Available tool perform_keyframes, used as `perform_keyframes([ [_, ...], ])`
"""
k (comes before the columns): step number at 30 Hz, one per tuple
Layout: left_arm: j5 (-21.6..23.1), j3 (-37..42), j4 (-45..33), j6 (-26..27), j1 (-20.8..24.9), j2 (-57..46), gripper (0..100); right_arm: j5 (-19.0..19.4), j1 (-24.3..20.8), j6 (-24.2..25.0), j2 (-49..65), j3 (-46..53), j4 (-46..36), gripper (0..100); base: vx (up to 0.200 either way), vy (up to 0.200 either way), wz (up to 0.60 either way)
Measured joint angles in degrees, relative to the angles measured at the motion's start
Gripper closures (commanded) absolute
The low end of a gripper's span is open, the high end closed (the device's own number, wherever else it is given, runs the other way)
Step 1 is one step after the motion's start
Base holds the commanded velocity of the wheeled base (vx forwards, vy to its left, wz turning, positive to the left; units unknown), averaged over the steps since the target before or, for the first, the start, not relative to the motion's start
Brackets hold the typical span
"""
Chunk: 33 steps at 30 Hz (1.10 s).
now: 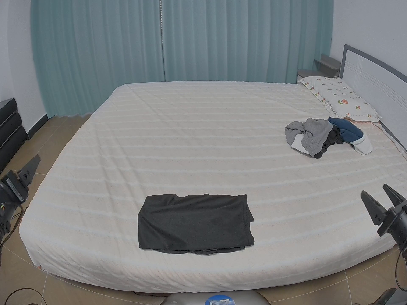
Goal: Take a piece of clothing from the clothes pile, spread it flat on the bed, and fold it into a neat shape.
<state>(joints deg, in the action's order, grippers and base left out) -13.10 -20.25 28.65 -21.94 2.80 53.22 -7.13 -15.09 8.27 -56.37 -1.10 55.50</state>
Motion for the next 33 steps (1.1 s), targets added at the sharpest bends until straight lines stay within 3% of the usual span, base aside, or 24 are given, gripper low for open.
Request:
perform_keyframes([
  [5,-0.85,1.78,-8.09,2.05,-0.02,-9.81,0,-1.18,2.80,-3.38,13.87,0.09,-13.96,0,0.000,0.000,0.00],
  [13,-3.17,3.25,-17.79,5.74,-0.11,-24.09,0,-1.10,8.87,-7.40,33.28,-4.63,-44.64,0,0.000,0.000,0.00],
  [18,-5.75,4.71,-21.65,10.05,-0.13,-32.65,0,0.38,11.46,-8.48,42.79,-10.19,-64.72,0,0.000,0.000,0.00],
  [22,-7.52,6.23,-23.45,13.60,-0.46,-39.62,0,2.16,12.86,-8.73,47.73,-12.48,-73.05,0,0.000,0.000,0.00],
  [27,-8.64,8.55,-24.38,17.08,-1.16,-46.67,0,3.96,13.91,-9.50,51.93,-11.91,-74.28,0,0.000,0.000,0.00],
  [33,-8.97,12.29,-22.82,19.60,-1.73,-50.40,0,6.27,14.54,-11.17,54.33,-6.53,-60.34,0,0.000,0.000,0.00],
])
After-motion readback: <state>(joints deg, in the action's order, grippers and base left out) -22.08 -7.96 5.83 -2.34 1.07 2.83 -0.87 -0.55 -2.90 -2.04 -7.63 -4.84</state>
